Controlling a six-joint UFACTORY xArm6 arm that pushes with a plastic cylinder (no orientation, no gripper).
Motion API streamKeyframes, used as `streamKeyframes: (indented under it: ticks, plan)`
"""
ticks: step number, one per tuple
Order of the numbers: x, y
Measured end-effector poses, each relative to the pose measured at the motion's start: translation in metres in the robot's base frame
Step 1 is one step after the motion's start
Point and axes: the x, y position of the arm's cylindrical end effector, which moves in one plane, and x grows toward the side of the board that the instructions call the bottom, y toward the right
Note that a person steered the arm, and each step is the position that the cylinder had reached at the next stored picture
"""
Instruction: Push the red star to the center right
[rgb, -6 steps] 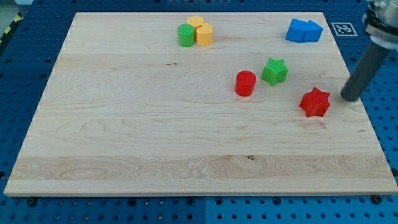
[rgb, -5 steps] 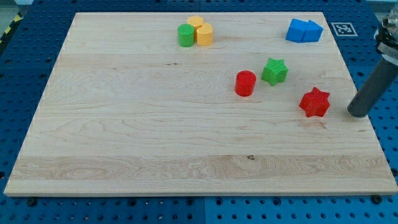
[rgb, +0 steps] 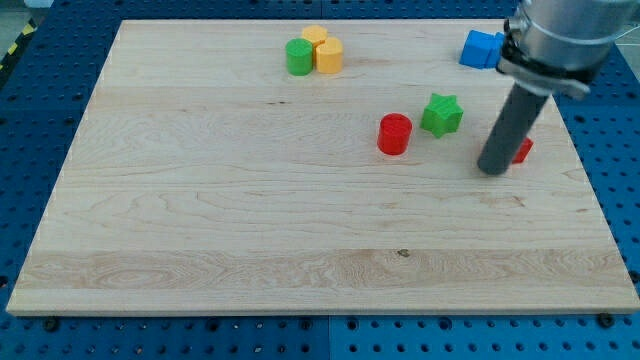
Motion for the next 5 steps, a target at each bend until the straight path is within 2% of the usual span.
streamKeyframes:
  ticks: [2, 3, 4, 5]
  plan:
    - [-0.067, 0.0]
    - [-0.049, 0.0]
    - [0.026, -0.001]
    - [0.061, 0.001]
